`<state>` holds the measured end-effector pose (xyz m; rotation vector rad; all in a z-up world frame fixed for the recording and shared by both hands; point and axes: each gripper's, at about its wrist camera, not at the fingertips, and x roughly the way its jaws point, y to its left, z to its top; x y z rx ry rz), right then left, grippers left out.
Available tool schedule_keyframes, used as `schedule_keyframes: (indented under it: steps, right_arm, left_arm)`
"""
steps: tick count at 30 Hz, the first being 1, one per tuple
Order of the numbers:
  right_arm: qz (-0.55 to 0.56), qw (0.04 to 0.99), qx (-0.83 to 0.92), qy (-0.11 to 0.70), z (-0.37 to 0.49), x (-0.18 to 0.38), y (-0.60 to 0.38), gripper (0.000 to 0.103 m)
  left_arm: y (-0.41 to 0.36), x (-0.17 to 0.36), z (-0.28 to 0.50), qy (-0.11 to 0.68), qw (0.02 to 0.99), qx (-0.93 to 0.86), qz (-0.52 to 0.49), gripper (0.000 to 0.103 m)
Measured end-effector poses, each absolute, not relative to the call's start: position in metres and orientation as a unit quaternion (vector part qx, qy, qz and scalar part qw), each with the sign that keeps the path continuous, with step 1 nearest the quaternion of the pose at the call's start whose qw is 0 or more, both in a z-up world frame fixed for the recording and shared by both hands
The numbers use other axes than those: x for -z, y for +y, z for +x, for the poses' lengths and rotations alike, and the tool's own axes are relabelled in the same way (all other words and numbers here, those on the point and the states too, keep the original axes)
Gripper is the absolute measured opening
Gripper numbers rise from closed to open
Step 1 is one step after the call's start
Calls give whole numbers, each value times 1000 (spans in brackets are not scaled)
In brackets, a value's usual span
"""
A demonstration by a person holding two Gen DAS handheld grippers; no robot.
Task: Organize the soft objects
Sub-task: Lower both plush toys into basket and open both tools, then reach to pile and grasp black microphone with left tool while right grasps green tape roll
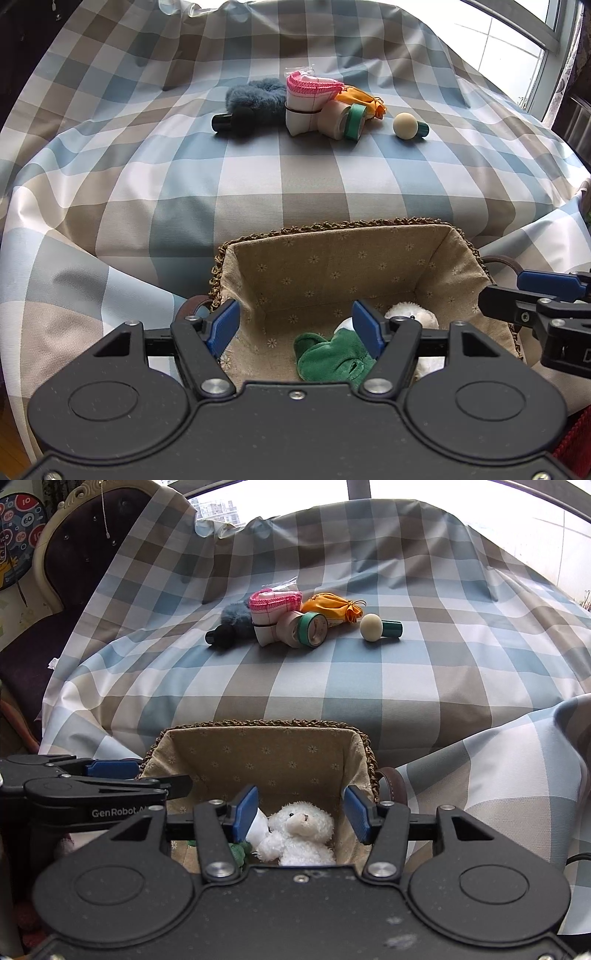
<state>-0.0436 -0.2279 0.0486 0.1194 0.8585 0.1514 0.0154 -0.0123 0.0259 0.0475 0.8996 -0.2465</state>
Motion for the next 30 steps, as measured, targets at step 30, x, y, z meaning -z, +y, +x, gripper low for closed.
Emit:
schedule_keyframes:
  steps: [30]
  right_arm:
    - [36,940,-23,340,82,-58,-240,70]
  left_arm:
    - [-3,-48,133,334,934,96,86,75]
